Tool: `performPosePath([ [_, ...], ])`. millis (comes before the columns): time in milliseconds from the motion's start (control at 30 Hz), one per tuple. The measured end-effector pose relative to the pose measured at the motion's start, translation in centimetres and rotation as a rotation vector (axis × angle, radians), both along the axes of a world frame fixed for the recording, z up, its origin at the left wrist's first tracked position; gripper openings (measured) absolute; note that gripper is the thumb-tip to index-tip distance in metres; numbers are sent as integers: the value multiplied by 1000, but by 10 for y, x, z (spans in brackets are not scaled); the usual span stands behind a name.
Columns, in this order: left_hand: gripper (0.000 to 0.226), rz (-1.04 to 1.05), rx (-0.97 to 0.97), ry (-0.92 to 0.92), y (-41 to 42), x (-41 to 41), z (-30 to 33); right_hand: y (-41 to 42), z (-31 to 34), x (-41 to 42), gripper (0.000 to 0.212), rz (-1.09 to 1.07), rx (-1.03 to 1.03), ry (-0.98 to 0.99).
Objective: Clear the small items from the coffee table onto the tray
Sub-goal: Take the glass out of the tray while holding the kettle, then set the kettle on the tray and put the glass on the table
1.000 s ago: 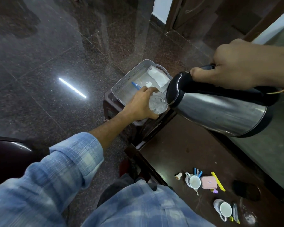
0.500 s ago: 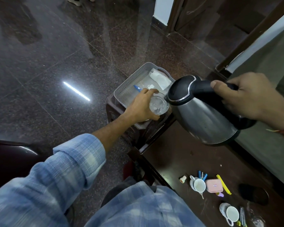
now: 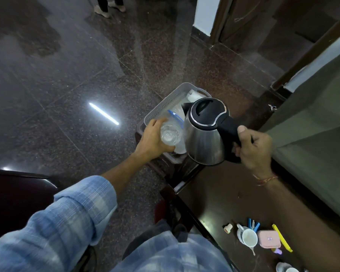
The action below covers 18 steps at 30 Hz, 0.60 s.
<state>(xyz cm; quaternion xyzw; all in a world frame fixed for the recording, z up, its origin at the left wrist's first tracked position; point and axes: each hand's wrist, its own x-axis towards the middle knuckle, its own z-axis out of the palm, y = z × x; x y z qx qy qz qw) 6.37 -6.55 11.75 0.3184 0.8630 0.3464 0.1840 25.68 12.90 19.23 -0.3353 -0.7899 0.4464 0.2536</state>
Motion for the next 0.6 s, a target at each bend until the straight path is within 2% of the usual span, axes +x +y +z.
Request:
performPosePath([
  [267,98,64,-55,-22,-36,-7,-16,5,-82,-66,68,-32,-72,94],
  [600,89,98,-79,-24,-58,-2,-23,8,-173,-124,57,-63,-130,108],
])
